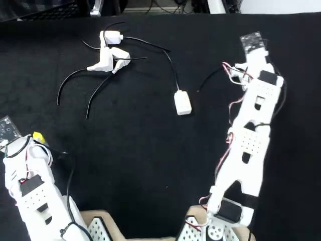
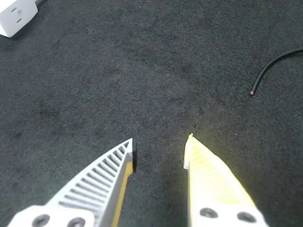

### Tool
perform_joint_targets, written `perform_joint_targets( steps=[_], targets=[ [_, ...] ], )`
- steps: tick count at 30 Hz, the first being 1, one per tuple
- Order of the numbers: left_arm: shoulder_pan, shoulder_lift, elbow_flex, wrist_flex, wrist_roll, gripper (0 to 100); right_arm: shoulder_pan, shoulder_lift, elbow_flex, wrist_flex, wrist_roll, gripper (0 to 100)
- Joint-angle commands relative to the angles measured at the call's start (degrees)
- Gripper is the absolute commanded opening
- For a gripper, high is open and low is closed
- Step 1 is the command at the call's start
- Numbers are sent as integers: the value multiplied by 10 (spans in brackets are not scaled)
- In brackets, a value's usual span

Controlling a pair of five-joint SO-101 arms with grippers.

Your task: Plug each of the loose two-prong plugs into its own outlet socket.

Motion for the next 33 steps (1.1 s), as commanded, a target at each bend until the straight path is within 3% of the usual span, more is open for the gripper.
perform_joint_targets(
  steps=[1,11,16,19,23,33],
  targets=[
    [5,-4,-4,-13,-6,180,-46,29,-85,95,13,11],
    [5,-4,-3,-13,-6,180,-128,-179,-98,284,13,11],
    [3,-4,-3,-13,-6,179,-143,-243,-99,302,-33,57],
    [3,-4,-3,-13,-6,179,-105,-256,-95,252,-35,230],
    [3,-4,-3,-13,-6,180,-50,-207,-70,102,-62,426],
    [5,-4,-3,-13,-6,179,-6,-2,5,-261,-87,312]
  ],
)
